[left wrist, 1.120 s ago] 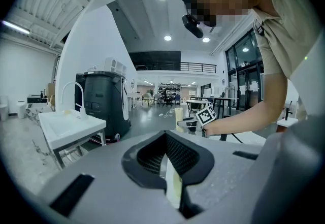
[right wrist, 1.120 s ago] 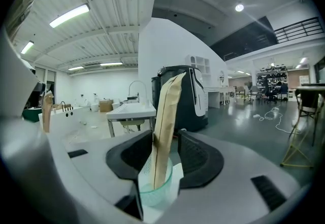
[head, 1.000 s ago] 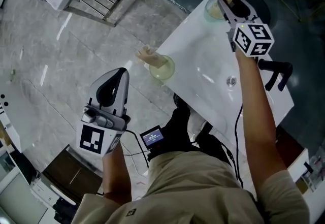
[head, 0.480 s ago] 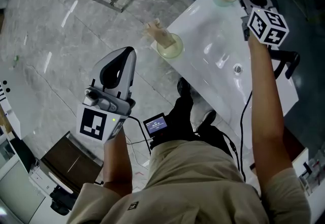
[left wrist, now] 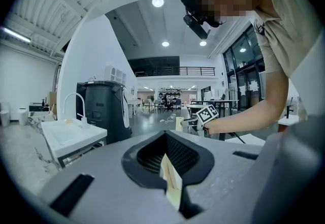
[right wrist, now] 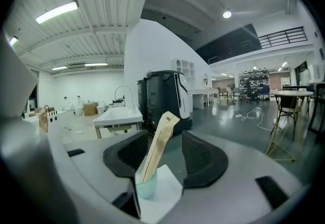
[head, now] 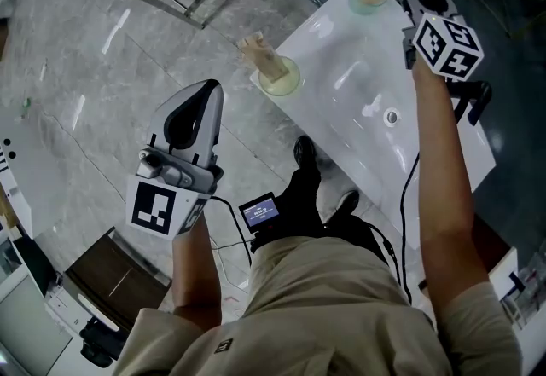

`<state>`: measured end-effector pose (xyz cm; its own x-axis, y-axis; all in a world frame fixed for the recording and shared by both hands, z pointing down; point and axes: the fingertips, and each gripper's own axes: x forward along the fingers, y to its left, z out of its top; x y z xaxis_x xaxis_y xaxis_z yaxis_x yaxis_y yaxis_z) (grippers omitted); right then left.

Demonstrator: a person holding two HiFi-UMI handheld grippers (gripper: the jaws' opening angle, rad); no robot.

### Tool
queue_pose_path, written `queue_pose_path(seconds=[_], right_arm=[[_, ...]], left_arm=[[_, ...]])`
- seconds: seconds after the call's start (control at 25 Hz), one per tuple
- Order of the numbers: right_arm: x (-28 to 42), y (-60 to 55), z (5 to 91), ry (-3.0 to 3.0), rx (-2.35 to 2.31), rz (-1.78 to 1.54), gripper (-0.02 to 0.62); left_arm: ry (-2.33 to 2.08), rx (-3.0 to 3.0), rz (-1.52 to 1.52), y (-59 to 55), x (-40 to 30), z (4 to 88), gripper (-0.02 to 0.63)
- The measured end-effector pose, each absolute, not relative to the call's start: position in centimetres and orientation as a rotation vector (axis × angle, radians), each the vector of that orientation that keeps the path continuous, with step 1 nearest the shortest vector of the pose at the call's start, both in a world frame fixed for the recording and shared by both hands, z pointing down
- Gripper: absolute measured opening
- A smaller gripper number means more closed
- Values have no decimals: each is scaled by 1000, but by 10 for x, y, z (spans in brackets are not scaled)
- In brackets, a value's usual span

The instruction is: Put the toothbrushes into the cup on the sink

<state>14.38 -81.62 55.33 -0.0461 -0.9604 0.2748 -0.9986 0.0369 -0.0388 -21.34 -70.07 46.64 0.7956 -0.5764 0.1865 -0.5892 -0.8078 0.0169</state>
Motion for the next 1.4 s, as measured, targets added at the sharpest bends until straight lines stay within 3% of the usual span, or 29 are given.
queue_pose_path(seconds=[0.64,0.76,1.08,1.4], right_arm=[[117,-751,436,-2288,2117,217,185],[110,-726,405,-2352,2096,185,160],[107,-608,326,-2536,1941,101,17],[109,-449,283,-2642,1628,99,5]], left_arm=[[-979,2985,189,-654,-195,411,5],[-970,3005,165,-637,-185,397,6],[-934,3080,139,-562,-150,354,5],[-851,3159,109,-462,-102,307,6]])
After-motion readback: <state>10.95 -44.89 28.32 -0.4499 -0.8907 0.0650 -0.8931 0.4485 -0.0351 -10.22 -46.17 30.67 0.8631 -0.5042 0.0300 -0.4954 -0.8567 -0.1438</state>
